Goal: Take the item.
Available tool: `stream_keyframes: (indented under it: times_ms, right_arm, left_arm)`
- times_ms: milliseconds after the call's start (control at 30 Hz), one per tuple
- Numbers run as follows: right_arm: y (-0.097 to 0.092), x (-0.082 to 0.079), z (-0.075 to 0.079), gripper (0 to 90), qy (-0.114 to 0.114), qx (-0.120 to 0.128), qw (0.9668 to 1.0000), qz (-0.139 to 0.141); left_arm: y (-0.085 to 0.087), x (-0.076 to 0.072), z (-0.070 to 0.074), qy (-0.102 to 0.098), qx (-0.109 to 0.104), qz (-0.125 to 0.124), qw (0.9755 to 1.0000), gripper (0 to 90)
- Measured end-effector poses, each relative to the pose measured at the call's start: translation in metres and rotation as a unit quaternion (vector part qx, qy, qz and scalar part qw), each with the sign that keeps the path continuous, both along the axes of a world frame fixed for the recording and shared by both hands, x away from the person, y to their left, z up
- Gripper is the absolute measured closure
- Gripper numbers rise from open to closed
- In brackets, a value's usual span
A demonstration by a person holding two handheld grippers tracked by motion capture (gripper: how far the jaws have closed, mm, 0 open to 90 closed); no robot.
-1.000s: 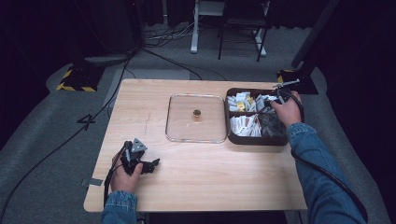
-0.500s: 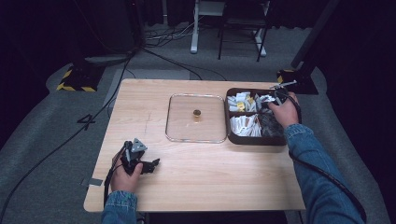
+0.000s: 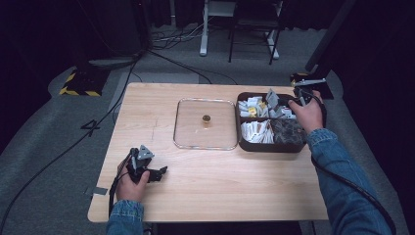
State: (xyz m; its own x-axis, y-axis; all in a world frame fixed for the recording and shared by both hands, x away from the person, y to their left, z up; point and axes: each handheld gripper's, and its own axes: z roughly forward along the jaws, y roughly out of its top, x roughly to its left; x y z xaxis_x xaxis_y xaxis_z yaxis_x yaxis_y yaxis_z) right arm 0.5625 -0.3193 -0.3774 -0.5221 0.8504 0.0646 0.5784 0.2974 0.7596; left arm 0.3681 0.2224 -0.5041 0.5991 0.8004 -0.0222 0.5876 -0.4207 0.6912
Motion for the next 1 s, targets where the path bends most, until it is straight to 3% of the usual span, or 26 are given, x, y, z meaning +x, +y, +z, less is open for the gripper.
stream_keyframes:
  times_ms: [433, 667, 900, 1000]
  right_arm:
    - [0.004, -0.03, 0.026, 90.0, -0.001, 0.067, 0.9964, 0.051]
    - [0.014, -0.046, 0.033, 90.0, 0.011, 0.074, 0.9947, 0.071]
    - [0.026, -0.067, 0.041, 90.0, 0.01, 0.087, 0.9907, 0.105]
    - [0.03, -0.076, 0.042, 90.0, 0.013, 0.099, 0.9869, 0.127]
  left_arm:
    - [0.003, 0.002, 0.0, 0.004, -0.01, 0.002, 0.9999, 14.8]
    - [0.001, 0.002, 0.0, 0.001, 0.0, 0.003, 1.0, 14.8]
    - [0.001, 0.002, 0.0, -0.001, 0.002, 0.002, 1.0, 14.7]
    - [0.001, 0.001, 0.0, -0.001, 0.002, 0.003, 1.0, 14.8]
